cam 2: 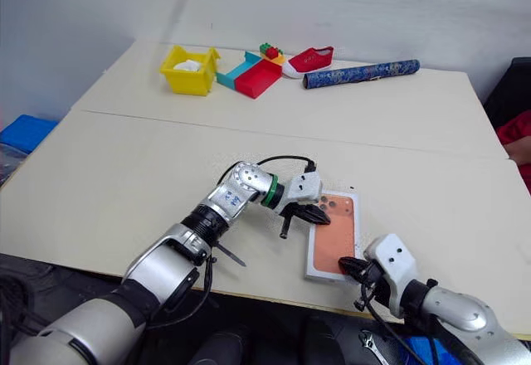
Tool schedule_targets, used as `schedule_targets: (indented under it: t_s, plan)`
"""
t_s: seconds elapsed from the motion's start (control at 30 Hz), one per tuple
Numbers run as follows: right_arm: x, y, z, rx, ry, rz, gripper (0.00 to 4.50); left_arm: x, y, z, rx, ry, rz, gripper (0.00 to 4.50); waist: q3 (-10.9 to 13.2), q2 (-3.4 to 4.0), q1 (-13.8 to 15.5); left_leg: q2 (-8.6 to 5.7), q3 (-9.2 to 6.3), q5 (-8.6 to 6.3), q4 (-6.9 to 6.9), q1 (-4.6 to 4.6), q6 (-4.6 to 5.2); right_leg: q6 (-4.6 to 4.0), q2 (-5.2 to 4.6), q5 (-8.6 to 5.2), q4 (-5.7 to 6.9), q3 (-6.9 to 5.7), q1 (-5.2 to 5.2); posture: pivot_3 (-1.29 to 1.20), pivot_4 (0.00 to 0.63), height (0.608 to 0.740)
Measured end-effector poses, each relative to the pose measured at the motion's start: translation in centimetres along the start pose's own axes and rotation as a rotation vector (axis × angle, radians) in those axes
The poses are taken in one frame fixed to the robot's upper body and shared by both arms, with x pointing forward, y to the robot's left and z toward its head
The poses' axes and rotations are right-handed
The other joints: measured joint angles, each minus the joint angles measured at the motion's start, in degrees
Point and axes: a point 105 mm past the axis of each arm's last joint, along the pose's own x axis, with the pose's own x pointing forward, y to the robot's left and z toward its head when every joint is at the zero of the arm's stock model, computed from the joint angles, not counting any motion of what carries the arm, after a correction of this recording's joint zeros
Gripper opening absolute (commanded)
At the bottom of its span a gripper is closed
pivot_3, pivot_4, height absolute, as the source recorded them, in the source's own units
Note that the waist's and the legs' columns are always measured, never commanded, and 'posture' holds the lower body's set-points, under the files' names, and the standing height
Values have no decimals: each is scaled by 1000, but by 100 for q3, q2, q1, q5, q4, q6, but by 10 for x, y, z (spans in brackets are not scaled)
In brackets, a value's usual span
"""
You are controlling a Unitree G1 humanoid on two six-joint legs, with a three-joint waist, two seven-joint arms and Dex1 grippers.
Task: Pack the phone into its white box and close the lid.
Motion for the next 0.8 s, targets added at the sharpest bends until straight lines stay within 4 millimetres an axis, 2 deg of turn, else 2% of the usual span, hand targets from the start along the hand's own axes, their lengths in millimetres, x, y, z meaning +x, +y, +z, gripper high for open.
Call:
schedule_targets:
  t_s: [0.07, 0.1, 0.13, 0.2, 0.27, 0.3, 0.4, 0.57, 0.63, 0.7, 0.8]
  plan:
    - [0, -4, -1, 0, -19, -25, 34, -10, 2, -5, -14, 7, 16, 0, 0, 1, -56, 5, -4, -9, 0, 21, 7, 4, 2, 2, -20, -6, 30, 0, 150, 740]
    - [-2, -7, -1, 6, -29, -31, 184, -18, 4, -9, -33, 3, 29, 379, -1, 4, -87, 3, -3, -12, 0, 25, 11, 6, 1, 3, -20, -3, 32, 0, 150, 740]
    - [-3, -9, 0, 10, -36, -30, 379, -24, 4, -11, -54, -4, 34, 549, 0, 7, -109, 2, -2, -13, 0, 25, 14, 7, 0, 4, -20, -2, 32, 0, 150, 740]
    - [-14, -14, 3, 20, -49, -11, 901, -48, -2, -23, -145, -22, 35, 1146, 8, 23, -179, 1, -3, -14, 0, 12, 15, 9, -1, 5, -16, -1, 14, 0, 150, 740]
    - [-24, -15, 9, 5, -49, 47, 1593, -76, -13, -38, -246, -36, 36, 1785, 17, 41, -245, 4, 5, -14, 0, -15, 8, 6, 4, 3, 2, 7, -21, 0, 150, 740]
    - [-31, -16, 13, -14, -49, 73, 2007, -90, -20, -45, -301, -46, 36, 2176, 18, 42, -250, 4, 6, 5, 0, -32, -27, 4, 3, 3, 31, 8, -43, 0, 150, 740]
    - [-46, -17, 26, -62, -52, 163, 2960, -123, -37, -39, -360, -112, 28, 3041, 26, 51, -201, 4, 6, 7, 3, -61, -31, -4, 1, -2, 31, 5, -70, 0, 150, 740]
    - [-86, -46, 53, -92, -79, 158, 4500, -210, -64, -15, -455, -217, 139, 4473, 37, 62, -188, 17, 1, -19, -9, -49, 0, -13, 2, -7, 3, -2, -55, 0, 150, 740]
    - [-95, -54, 60, -97, -92, 162, 4500, -230, -73, -8, -460, -234, 194, 4473, 40, 68, -173, 17, 1, -23, -14, -41, 3, -14, 0, -7, -10, -3, -44, 0, 150, 740]
    - [-101, -63, 68, -102, -113, 154, 4500, -242, -79, -6, -472, -248, 255, 4473, 41, 69, -170, 17, 1, -25, -14, -33, 6, -14, -1, -7, -18, -4, -34, 0, 150, 740]
    - [-101, -70, 76, -107, -149, 147, 4500, -244, -84, -7, -479, -258, 313, 4473, 43, 73, -152, 17, -1, -27, -15, -29, 4, -14, -3, -7, -25, -7, -24, 0, 150, 740]
